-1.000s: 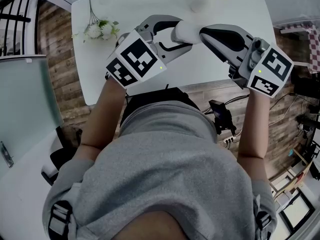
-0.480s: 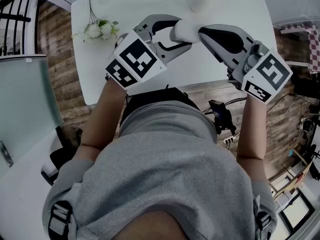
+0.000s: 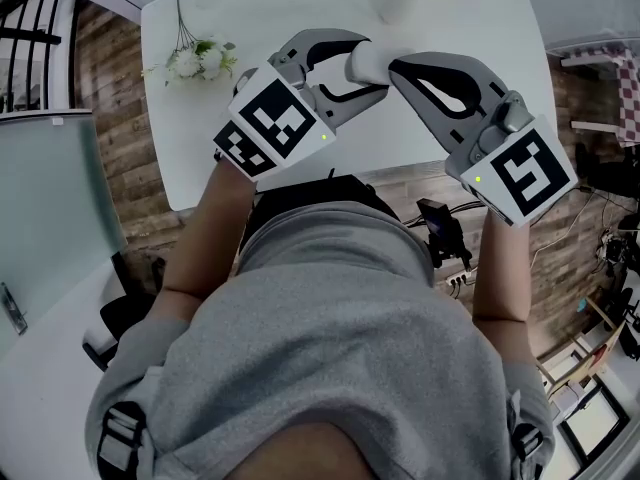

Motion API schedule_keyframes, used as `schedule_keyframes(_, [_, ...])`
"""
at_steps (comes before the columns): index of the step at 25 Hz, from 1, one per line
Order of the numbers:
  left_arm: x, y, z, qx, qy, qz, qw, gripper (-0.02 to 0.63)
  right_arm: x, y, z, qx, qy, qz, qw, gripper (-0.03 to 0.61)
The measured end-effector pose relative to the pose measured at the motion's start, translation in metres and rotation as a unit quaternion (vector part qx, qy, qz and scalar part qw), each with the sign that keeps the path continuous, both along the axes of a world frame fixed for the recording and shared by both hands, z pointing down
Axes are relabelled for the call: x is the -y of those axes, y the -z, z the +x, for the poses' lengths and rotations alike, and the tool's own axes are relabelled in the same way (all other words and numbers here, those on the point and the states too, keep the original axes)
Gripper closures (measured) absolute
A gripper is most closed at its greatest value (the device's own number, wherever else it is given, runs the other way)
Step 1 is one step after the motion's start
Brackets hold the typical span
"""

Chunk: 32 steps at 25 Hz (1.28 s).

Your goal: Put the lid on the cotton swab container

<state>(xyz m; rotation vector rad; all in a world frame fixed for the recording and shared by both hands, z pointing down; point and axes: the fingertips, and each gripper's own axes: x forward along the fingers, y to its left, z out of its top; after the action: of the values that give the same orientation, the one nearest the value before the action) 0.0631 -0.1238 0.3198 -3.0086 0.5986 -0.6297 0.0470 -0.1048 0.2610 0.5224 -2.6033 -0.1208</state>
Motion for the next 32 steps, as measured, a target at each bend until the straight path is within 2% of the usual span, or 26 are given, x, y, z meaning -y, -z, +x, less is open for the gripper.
schedule_keyframes(3, [-0.001, 0.001, -0.002, 0.003, 0.003, 0.005, 1.0000, 0.373, -0.003, -0.002, -0.002, -0.020, -0.002, 0.006, 1.000, 0.554])
schedule_keyframes(9, [0.000, -0.002, -0.002, 0.004, 0.006, 0.006, 1.0000, 0.374, 0.000, -0.004, -0.001, -0.009, -0.007, -0.002, 1.000, 0.554])
schedule_keyframes(16, [0.003, 0.005, -0.007, -0.026, 0.012, 0.004, 0.9996, 0.375, 0.004, 0.008, 0.000, 0.060, -0.011, -0.008, 0.998, 0.554])
schedule_keyframes(19, [0.005, 0.006, -0.011, -0.026, 0.019, 0.008, 0.9994, 0.375, 0.008, 0.019, 0.007, 0.114, -0.024, -0.026, 0.993, 0.554])
schedule_keyframes(24, [0.009, 0.008, -0.019, -0.027, 0.041, 0.016, 0.9987, 0.374, 0.020, 0.023, 0.023, 0.166, -0.056, -0.034, 0.984, 0.554])
schedule_keyframes(32, [0.020, 0.020, -0.035, -0.040, 0.088, 0.033, 0.9947, 0.375, 0.035, 0.032, 0.053, 0.213, -0.116, 0.020, 0.970, 0.554])
